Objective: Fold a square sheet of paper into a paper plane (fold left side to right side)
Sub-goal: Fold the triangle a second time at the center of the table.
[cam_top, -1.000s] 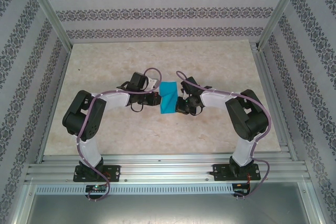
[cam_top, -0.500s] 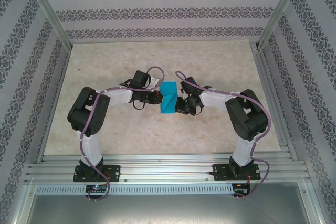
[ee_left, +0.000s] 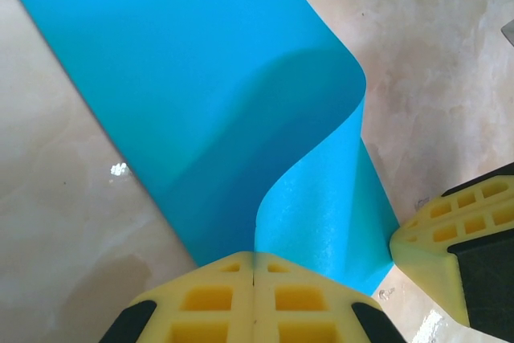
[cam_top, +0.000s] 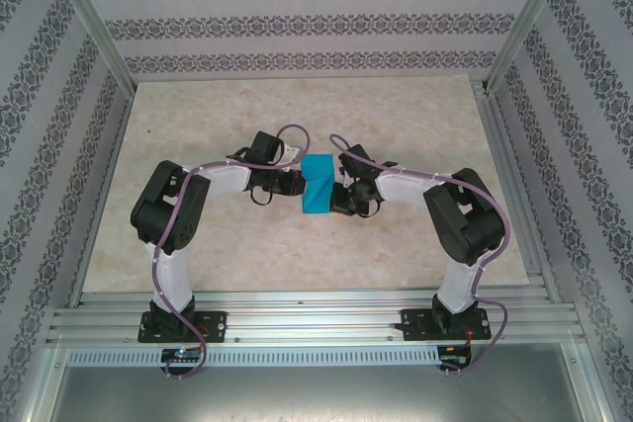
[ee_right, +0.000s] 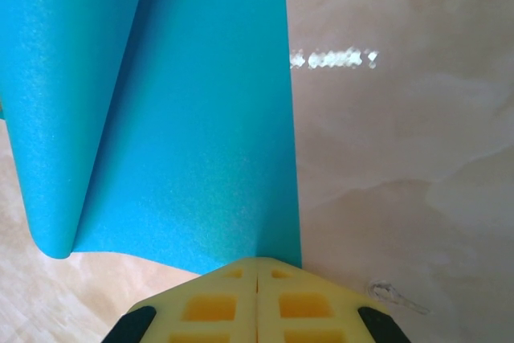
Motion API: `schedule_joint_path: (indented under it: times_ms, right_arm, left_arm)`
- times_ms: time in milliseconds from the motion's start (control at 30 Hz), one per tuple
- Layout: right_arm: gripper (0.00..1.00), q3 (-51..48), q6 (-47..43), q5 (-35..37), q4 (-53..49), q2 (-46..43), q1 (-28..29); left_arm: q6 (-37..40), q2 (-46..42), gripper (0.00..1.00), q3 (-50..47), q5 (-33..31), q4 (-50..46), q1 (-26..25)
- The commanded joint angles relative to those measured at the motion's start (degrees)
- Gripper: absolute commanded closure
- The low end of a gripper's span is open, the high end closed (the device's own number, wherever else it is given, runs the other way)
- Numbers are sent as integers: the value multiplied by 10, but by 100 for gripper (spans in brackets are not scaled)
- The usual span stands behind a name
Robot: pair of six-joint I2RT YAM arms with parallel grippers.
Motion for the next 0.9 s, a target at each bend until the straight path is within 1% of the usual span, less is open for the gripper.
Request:
schedule_joint_path:
  times_ms: [0, 467, 867]
  right_arm:
    - [94, 4, -15, 13, -26, 20, 11]
    - [94, 9, -17, 11, -29, 27, 12]
    - [94, 16, -22, 15, -39, 31, 13]
  left_arm:
    - [18, 15, 94, 16, 14, -11, 6]
    - [18, 32, 94, 21, 10, -10, 6]
    - [18, 25, 94, 26, -5, -18, 9]
